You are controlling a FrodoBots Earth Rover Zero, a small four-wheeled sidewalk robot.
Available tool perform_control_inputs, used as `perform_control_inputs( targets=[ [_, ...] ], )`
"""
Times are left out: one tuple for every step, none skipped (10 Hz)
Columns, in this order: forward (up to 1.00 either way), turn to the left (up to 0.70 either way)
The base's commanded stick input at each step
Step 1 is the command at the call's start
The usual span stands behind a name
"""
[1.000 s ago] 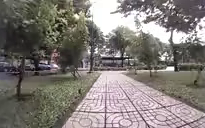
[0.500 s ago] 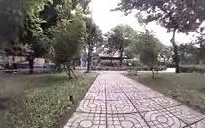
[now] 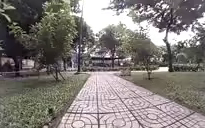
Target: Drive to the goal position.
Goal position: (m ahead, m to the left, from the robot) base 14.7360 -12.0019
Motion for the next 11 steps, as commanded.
perform_control_inputs(
  targets=[
    [1.00,0.00],
    [1.00,0.00],
    [1.00,0.00],
    [1.00,0.00],
    [1.00,0.00],
    [1.00,0.00],
    [1.00,0.00],
    [1.00,0.00],
    [1.00,0.00],
    [1.00,0.00],
    [1.00,0.00]
  ],
)
